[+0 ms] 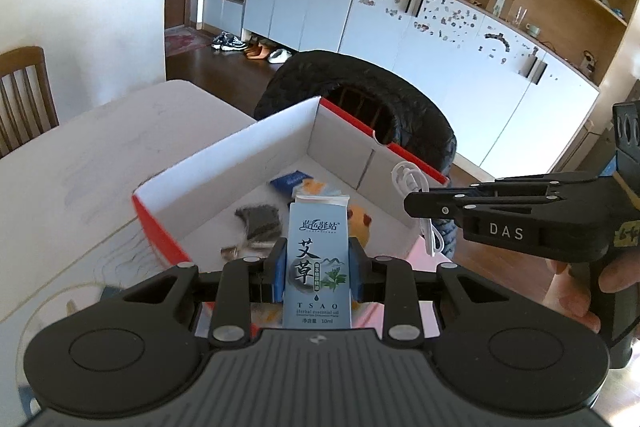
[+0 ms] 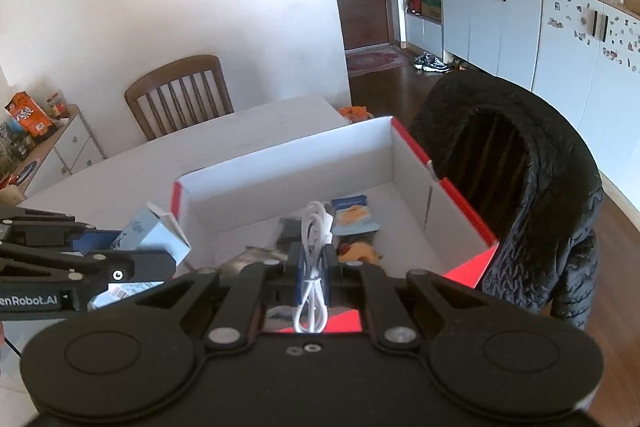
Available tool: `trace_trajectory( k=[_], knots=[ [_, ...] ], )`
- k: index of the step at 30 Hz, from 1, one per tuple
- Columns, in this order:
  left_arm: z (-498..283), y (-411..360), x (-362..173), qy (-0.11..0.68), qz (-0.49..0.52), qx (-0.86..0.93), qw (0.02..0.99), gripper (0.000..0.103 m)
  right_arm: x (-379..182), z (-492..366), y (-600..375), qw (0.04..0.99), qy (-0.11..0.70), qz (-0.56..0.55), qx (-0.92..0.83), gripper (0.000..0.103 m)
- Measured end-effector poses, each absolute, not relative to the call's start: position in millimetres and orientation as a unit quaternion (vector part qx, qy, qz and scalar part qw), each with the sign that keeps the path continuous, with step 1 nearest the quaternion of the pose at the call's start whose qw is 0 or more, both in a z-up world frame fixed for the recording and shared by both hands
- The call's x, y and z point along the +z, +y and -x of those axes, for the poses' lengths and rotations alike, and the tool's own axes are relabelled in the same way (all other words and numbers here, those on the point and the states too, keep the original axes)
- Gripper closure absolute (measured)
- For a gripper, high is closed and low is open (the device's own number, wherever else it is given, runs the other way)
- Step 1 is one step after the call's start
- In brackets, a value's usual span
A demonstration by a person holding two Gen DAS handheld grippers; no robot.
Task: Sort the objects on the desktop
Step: 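Carry the TSAO carton and USB cable with both grippers toward the red shoebox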
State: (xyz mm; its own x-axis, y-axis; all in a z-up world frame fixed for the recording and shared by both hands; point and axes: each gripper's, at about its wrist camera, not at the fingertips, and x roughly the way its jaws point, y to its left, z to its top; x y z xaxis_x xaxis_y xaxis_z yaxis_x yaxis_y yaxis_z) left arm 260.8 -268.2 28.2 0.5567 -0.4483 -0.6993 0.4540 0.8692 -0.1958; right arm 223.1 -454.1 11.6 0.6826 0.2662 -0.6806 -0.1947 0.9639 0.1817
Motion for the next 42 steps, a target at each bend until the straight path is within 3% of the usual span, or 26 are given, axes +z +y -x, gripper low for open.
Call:
trace_trajectory(
  k=[9, 25, 42],
  knots=[
    [-305, -297, 9, 0.419, -0.03, -0.236, 0.876, 0.075, -1, -278, -473, 0.904, 0.399, -0.062, 0.143, 0.095],
    [-357, -325, -30, 0.456, -0.061, -0.198, 0.865, 0.075, -27, -335, -454, 0.892, 0.423, 0.008, 0.16, 0.095],
    [-377, -321, -64, 0.49, -0.083, -0.164, 0.852, 0.075, -66, -352, -441, 0.873, 0.456, 0.038, 0.17, 0.095]
  ],
)
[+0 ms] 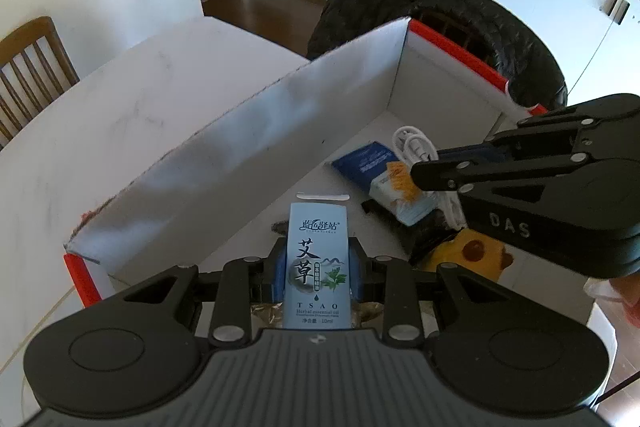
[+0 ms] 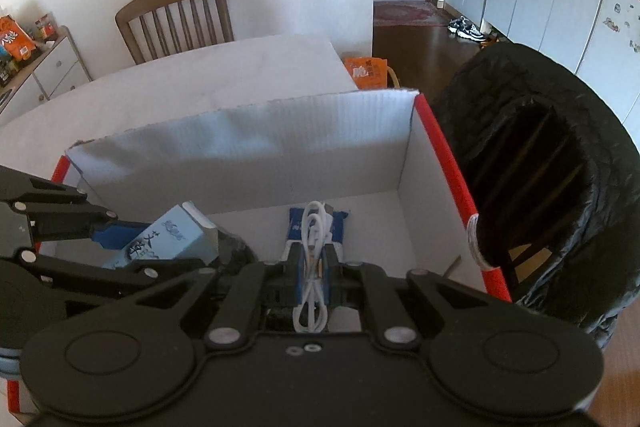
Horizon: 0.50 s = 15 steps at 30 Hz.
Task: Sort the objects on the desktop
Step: 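Carry the TSAO carton and USB cable with both grippers toward the red shoebox, then open both grippers to drop the carton and cable into the box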
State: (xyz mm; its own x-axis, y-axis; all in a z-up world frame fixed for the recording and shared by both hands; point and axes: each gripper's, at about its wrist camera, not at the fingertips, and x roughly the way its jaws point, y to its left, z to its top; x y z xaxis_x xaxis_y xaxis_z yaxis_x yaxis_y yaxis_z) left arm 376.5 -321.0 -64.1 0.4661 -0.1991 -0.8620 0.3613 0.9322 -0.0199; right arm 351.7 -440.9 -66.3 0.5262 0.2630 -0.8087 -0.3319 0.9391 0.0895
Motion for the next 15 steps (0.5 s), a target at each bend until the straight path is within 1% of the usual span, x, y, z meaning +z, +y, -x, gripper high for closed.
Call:
trace_trajectory(
  k=[8, 11, 15],
  knots=[
    [-375.6, -314.4, -71.1, 0.498, -0.082, -0.157, 0.849, 0.075, -70.2, -352.0, -440.2, 0.871, 0.458, 0.047, 0.174, 0.094],
    [-374.0, -313.1, -70.0, 0.497, -0.084, -0.156, 0.849, 0.075, -69.3, -353.0, -440.6, 0.87, 0.46, 0.045, 0.175, 0.088],
    [-371.4, -313.0, -68.7, 0.496, -0.088, -0.159, 0.849, 0.074, -68.3, -353.7, -440.1, 0.869, 0.461, 0.047, 0.177, 0.084]
  ],
)
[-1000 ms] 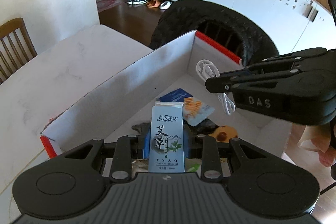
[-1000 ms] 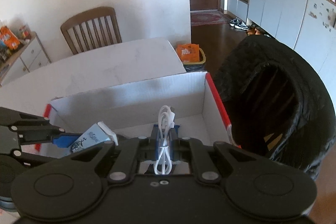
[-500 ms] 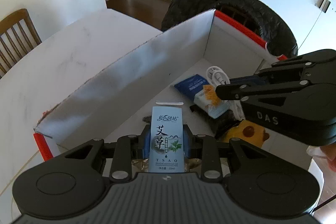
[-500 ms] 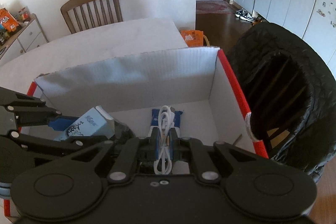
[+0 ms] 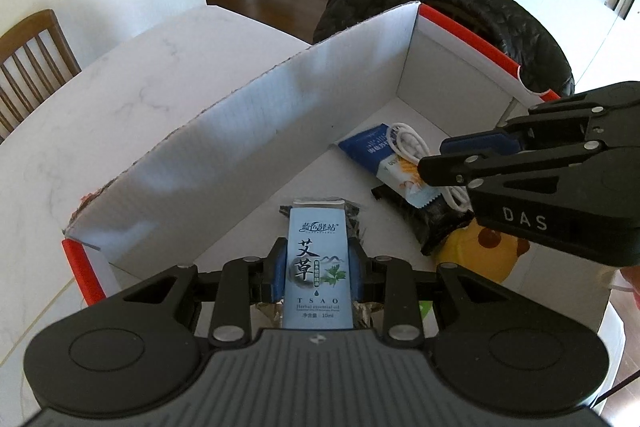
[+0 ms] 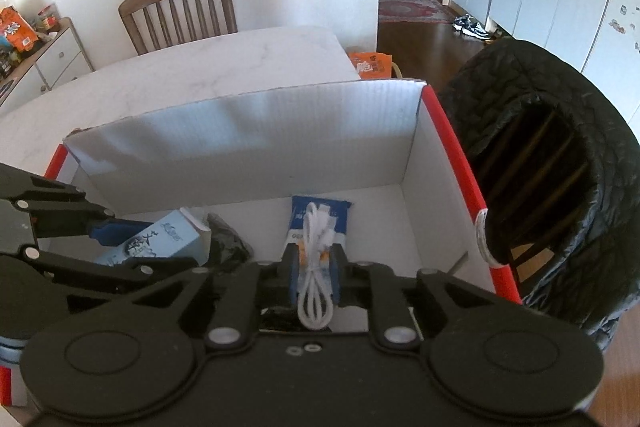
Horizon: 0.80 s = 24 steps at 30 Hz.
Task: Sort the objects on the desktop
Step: 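Open both grippers to drop the carton and cable into the box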
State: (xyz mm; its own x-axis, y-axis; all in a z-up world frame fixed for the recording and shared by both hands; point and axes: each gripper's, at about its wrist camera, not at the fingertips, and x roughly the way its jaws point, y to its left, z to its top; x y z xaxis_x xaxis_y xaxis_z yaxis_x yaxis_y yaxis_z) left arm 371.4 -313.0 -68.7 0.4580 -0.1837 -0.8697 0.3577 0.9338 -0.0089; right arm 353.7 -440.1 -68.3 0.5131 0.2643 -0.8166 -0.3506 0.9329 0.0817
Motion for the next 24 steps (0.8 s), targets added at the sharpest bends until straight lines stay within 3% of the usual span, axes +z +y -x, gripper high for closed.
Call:
trace_trajectory(
  k=[12, 24],
  knots=[
    [-362, -310, -55, 0.481, -0.073, -0.162, 0.859, 0.072, -58, -346, -444, 0.869, 0.454, 0.037, 0.193, 0.072],
    [-344, -307, -34, 0.46, -0.058, -0.171, 0.87, 0.071, -41, -326, -447, 0.87, 0.441, 0.048, 0.216, 0.069]
  ],
)
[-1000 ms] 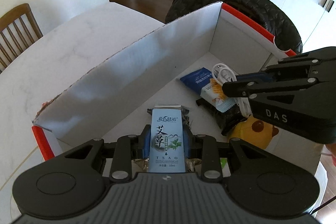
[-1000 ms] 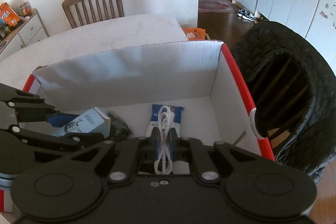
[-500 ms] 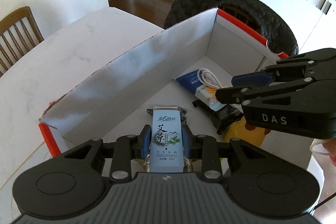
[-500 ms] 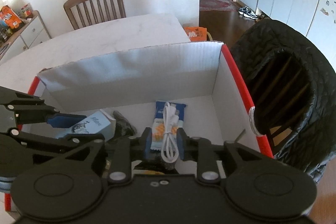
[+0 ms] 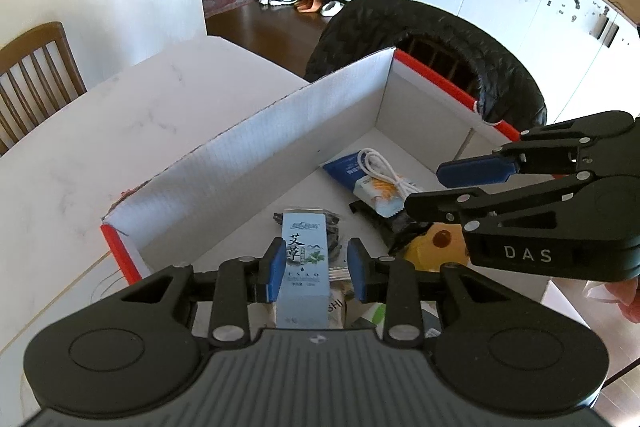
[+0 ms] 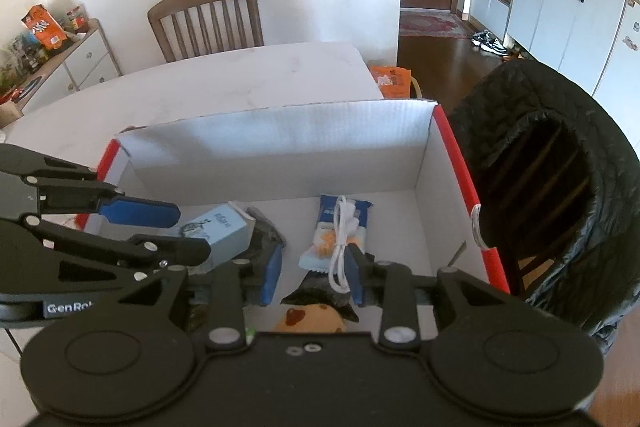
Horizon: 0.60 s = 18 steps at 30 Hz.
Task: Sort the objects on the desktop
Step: 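Open both grippers to drop the carton and cable into the box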
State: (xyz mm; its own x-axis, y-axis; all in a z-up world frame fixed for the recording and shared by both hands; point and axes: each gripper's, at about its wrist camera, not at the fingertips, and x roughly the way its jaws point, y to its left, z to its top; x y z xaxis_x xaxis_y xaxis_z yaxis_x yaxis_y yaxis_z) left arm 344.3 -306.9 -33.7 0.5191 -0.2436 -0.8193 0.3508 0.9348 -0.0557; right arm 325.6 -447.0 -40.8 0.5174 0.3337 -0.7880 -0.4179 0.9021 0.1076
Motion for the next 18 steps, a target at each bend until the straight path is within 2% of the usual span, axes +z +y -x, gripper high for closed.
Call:
trace_trajectory(
  k=[10, 16, 18],
  knots=[
    [-320, -304, -21, 0.437, -0.048, -0.179, 0.88, 0.071, -26, -302, -451, 0.87, 0.429, 0.058, 0.237, 0.063],
    [-304, -301, -13, 0.424, -0.036, -0.191, 0.884, 0.071, -20, -288, -454, 0.871, 0.422, 0.06, 0.245, 0.053],
    [-298, -300, -12, 0.421, -0.033, -0.198, 0.885, 0.071, -18, -282, -456, 0.871, 0.42, 0.061, 0.247, 0.046]
  ],
)
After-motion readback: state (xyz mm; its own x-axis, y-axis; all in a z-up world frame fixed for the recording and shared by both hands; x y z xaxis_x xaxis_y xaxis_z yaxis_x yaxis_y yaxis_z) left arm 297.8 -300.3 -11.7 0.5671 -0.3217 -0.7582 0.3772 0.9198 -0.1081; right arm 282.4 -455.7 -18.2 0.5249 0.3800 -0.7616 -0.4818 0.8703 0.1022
